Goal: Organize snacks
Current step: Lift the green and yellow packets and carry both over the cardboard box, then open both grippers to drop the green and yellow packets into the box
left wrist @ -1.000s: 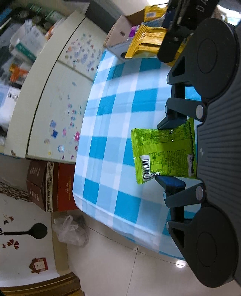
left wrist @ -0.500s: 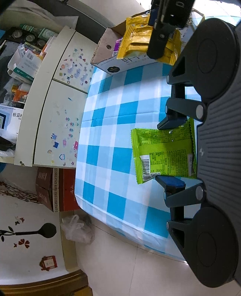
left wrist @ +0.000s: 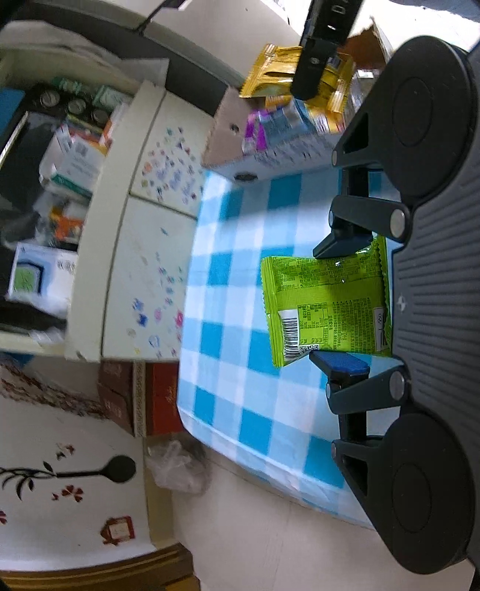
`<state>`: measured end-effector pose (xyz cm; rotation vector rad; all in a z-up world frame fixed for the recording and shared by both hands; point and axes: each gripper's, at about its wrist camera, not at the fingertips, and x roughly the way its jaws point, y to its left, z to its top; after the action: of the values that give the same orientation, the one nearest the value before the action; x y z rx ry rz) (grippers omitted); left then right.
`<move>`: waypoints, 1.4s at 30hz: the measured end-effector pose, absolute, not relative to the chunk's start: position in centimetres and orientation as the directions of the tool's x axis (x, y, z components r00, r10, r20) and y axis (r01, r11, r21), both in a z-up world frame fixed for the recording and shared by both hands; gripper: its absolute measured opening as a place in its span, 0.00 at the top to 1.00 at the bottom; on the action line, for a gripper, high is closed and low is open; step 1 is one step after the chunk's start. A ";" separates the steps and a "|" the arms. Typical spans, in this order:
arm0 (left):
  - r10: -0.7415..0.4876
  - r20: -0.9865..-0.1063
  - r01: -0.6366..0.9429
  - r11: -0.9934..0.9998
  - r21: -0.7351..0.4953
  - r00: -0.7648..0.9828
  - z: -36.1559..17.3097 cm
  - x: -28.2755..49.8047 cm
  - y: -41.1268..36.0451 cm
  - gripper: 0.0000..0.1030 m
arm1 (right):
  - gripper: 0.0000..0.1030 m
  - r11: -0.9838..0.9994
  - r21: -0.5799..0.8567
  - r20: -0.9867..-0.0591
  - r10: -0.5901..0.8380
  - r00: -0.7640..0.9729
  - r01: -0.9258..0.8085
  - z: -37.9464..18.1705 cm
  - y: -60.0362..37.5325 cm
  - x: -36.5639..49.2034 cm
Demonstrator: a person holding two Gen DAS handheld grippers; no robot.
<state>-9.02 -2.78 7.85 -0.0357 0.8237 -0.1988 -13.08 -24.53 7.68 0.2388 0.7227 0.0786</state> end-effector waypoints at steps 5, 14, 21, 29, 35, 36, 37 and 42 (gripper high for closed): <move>-0.243 -0.707 0.233 0.966 -0.113 0.665 8.9 -9.7 -6.4 0.44 | 0.50 0.955 0.292 -0.585 0.131 0.800 0.057 9.3 -28.0 -13.9; -0.345 -0.680 0.337 0.929 -0.151 0.647 10.3 -10.2 -12.3 0.44 | 0.50 0.906 0.378 -0.556 0.058 0.829 0.190 9.9 -34.2 -14.7; -0.379 -0.685 0.386 0.910 -0.152 0.623 9.6 -10.0 -15.9 0.44 | 0.50 0.866 0.424 -0.570 0.028 0.821 0.265 9.2 -36.7 -14.8; -0.376 -0.718 0.410 0.902 -0.138 0.585 7.9 -9.1 -19.8 0.44 | 0.50 0.826 0.474 -0.593 0.042 0.804 0.306 8.1 -38.0 -14.4; -0.341 -0.742 0.428 0.900 -0.080 0.578 6.6 -8.6 -22.1 0.44 | 0.48 0.808 0.488 -0.624 0.058 0.779 0.330 7.2 -38.4 -13.8; -0.332 -0.743 0.429 0.901 -0.066 0.582 6.6 -8.6 -22.4 0.43 | 0.47 0.800 0.493 -0.628 0.057 0.776 0.341 7.1 -38.6 -13.7; -0.325 -0.742 0.432 0.900 -0.054 0.586 6.6 -8.6 -22.7 0.42 | 0.47 0.795 0.496 -0.632 0.055 0.773 0.349 7.0 -38.7 -13.8; -0.301 -0.720 0.447 0.895 0.014 0.625 7.2 -9.3 -23.5 0.26 | 0.34 0.771 0.521 -0.628 0.055 0.776 0.367 6.9 -39.2 -14.0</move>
<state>-9.32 -23.54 7.18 0.1985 0.7858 -0.4323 -14.00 -39.24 6.89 0.6803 0.6713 -0.1839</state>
